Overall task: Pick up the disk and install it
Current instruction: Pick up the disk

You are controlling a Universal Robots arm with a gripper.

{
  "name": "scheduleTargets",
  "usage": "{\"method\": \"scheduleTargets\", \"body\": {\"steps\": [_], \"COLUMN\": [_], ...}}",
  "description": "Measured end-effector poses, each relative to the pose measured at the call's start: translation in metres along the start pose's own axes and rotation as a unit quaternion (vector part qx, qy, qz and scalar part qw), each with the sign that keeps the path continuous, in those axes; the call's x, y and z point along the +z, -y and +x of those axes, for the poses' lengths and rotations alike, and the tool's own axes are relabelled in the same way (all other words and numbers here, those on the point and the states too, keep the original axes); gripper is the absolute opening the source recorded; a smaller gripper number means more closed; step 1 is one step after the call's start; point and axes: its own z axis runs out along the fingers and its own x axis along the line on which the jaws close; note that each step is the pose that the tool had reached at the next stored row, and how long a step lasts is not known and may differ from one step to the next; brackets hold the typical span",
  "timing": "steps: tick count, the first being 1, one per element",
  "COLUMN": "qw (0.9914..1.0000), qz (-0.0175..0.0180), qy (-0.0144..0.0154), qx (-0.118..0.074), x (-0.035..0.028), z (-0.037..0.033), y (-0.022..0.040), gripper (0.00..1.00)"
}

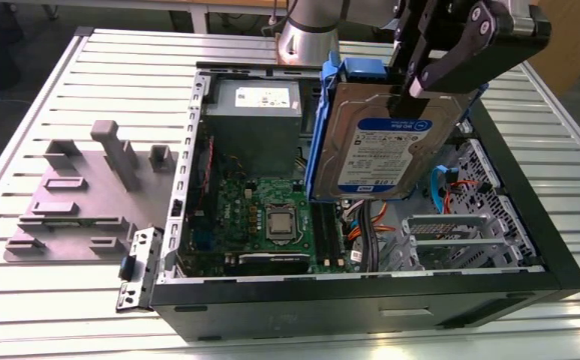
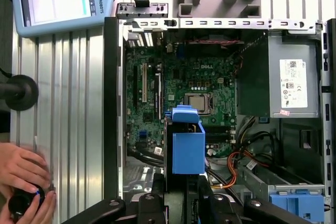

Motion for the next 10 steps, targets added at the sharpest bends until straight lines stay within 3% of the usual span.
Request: {"method": "scheduleTargets", "body": {"steps": [10], "qw": [1.00000], "qz": [0.0000], "qy": [0.0001], "qx": [0.000], "x": [0.0019], "z": [0.0023], "y": [0.0002], "gripper": [0.35]}}
